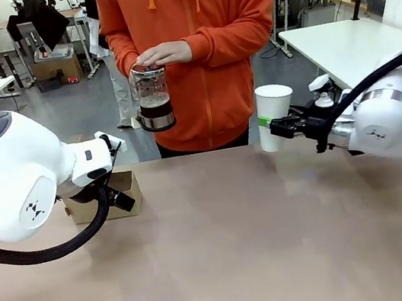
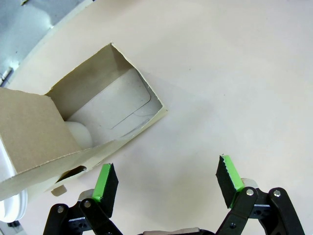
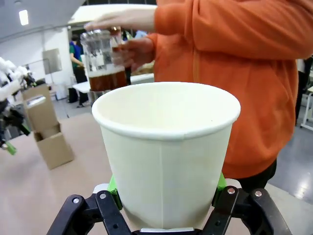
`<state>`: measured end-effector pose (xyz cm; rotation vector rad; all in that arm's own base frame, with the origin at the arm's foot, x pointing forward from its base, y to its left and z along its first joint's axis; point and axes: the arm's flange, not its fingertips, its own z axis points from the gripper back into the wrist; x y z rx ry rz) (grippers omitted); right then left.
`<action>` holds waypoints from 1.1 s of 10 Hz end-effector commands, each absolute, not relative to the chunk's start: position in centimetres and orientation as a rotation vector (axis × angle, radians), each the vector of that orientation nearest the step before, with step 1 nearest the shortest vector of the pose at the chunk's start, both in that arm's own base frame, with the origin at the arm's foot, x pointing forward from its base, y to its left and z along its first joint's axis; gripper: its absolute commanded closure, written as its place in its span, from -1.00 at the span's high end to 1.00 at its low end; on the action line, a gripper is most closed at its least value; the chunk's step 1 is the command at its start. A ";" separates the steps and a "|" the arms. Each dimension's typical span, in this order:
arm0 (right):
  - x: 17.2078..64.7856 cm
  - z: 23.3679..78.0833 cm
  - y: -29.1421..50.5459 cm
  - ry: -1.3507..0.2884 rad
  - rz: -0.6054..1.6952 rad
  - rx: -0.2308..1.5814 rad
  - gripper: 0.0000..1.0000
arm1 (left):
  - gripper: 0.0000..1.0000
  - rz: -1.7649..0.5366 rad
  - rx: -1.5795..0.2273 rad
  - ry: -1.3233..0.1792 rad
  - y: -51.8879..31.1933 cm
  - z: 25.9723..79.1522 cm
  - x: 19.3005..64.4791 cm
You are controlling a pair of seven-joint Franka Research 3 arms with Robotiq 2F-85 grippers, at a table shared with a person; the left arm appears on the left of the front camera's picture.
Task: Pour a drink into a cup and package it in a carrier.
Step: Pick up the 600 ml Paper Cup and place it in the middle top area of the table, then when a person places the Paper Cup Lid on the 600 ml Paper Cup , lift the 600 ml Paper Cup.
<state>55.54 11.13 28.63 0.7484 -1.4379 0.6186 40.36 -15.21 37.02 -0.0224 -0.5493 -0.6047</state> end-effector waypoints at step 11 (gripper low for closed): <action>57.2 26.4 11.9 -1.413 0.629 0.711 0.54 | 1.00 -0.604 -0.025 -0.550 -15.2 37.1 40.3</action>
